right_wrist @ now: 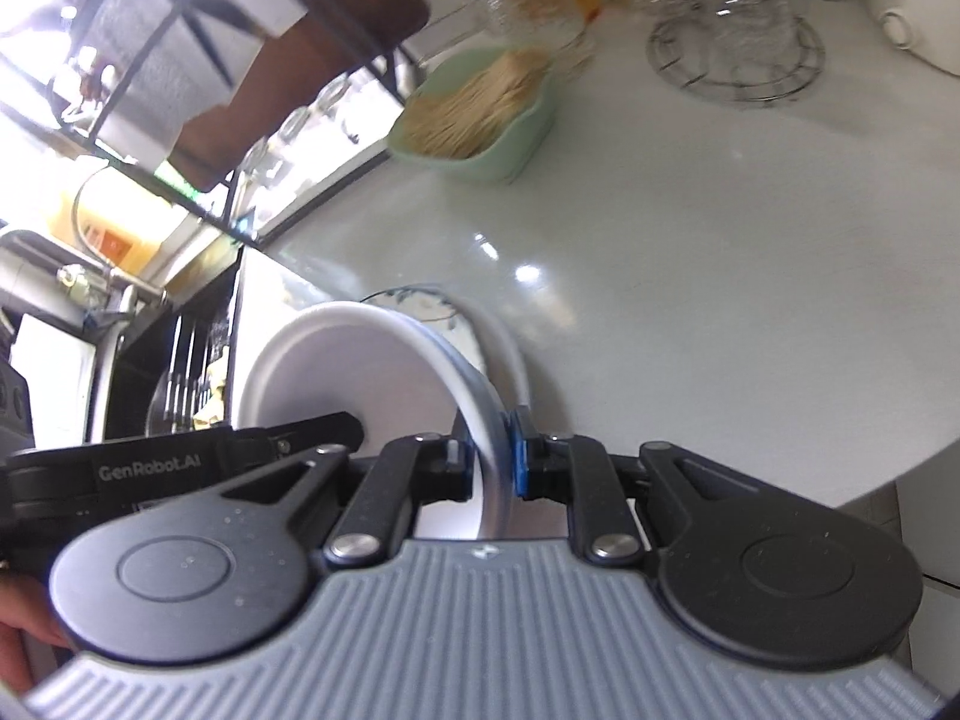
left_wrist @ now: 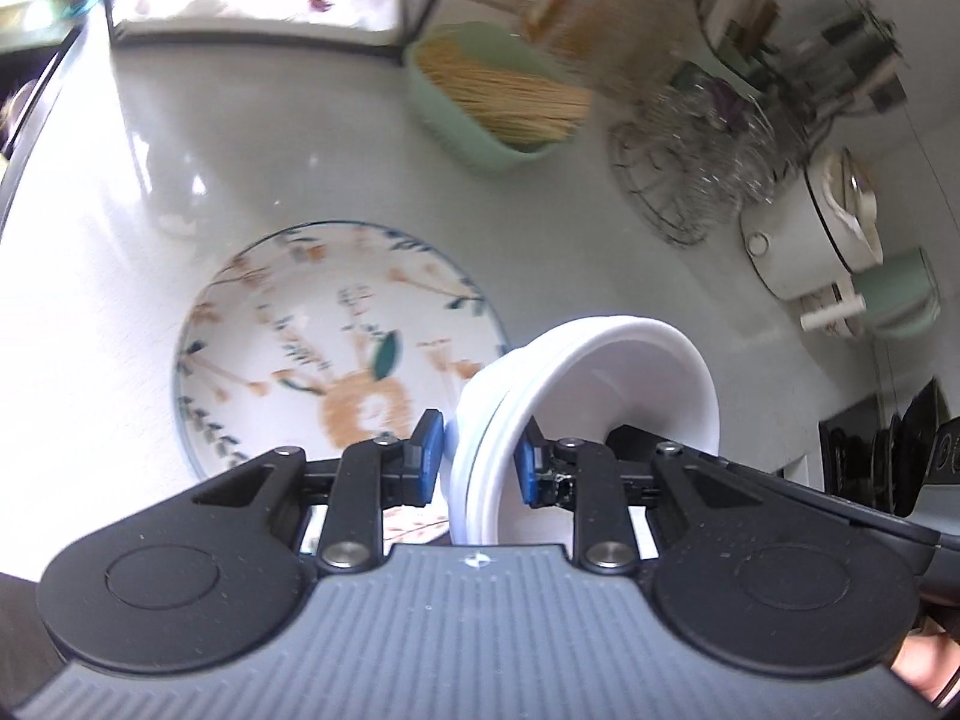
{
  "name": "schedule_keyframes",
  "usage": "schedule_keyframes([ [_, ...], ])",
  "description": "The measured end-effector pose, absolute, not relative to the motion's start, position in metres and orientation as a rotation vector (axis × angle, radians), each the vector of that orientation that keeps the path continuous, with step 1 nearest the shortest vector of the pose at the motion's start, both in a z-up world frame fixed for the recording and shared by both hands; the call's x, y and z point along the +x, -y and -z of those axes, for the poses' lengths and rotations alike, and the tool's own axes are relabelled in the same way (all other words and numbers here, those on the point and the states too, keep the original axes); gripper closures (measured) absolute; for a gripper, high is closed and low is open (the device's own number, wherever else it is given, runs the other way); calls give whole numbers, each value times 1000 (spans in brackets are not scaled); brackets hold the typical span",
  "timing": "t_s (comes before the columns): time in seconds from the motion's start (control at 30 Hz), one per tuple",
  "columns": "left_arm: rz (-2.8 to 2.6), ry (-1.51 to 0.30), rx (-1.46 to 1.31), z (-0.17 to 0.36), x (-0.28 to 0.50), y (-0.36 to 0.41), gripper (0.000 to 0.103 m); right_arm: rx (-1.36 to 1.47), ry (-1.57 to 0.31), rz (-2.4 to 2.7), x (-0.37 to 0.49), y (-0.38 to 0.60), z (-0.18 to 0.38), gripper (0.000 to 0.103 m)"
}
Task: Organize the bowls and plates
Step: 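Carry the nested bowls with both grippers over the rabbit-pattern plate stack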
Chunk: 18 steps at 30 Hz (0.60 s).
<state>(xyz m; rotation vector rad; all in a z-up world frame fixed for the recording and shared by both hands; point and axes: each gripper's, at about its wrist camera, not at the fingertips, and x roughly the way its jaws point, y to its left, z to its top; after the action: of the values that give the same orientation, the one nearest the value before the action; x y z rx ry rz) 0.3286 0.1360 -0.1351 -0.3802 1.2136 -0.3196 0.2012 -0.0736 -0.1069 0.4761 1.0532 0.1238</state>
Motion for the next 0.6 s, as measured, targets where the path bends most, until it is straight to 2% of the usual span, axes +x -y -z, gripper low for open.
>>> schedule_keyframes([
  [0.27,255,-1202,-422,155,342,-175,74,444,-1133,-166,235,34,129,86],
  [0.6,219,-1193,-448,179,364,-192,74,387,-1135,-152,272,13,141,85],
])
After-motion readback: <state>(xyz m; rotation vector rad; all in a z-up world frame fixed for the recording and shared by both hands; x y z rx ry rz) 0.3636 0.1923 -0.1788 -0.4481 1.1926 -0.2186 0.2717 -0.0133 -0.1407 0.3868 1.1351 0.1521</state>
